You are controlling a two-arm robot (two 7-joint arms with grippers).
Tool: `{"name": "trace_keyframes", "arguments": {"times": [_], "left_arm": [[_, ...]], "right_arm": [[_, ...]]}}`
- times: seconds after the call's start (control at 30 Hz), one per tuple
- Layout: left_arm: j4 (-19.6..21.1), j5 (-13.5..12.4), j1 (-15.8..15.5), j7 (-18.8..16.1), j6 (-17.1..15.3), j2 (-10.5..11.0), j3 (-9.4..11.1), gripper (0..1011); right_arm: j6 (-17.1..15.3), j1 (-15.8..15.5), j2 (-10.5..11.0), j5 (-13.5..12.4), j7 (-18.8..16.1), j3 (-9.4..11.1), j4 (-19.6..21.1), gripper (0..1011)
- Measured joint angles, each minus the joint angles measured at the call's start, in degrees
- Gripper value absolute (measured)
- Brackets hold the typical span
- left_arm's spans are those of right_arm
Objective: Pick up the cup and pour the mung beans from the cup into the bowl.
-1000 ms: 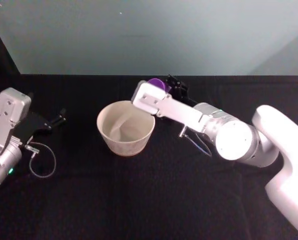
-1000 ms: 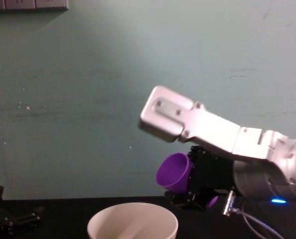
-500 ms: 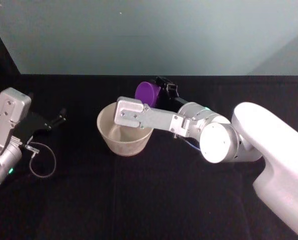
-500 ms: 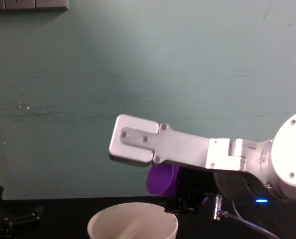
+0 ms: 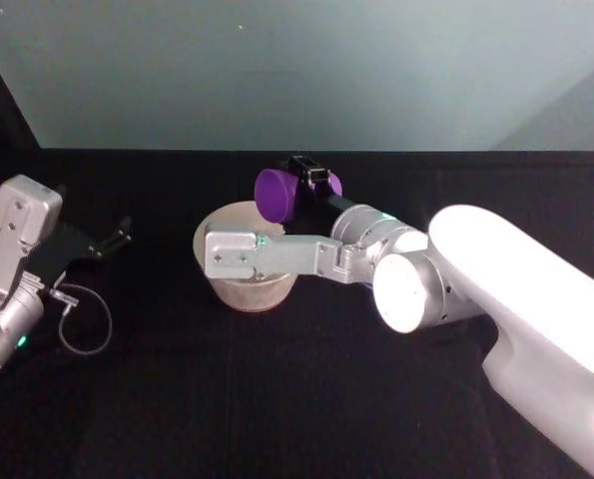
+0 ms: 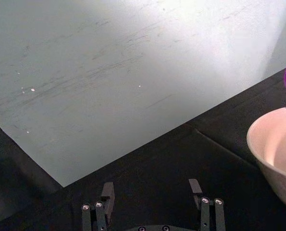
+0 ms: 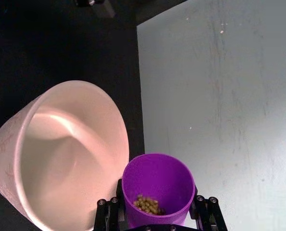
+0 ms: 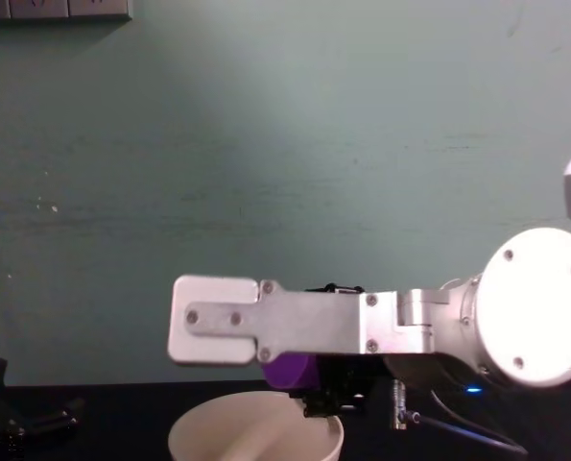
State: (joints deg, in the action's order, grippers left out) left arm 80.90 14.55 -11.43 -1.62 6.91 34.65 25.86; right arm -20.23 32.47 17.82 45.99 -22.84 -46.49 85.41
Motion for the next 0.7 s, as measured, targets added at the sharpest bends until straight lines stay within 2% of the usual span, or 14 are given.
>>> {"name": "trace_keyframes", "arguments": {"times": [0.4, 0.7], "left_arm": [[0.0, -0.01, 0.0, 0.0, 0.0, 0.0, 0.0, 1000], [0.0, 0.0, 0.0, 0.0, 0.0, 0.0, 0.0, 1000]], "right_arm": [[-0.11, 2.12, -1.05, 7.29, -1.96, -3.21, -1.9, 726], [-0.34, 2.57, -1.68, 10.78, -2.62, -4.31, -2.5, 726]]}}
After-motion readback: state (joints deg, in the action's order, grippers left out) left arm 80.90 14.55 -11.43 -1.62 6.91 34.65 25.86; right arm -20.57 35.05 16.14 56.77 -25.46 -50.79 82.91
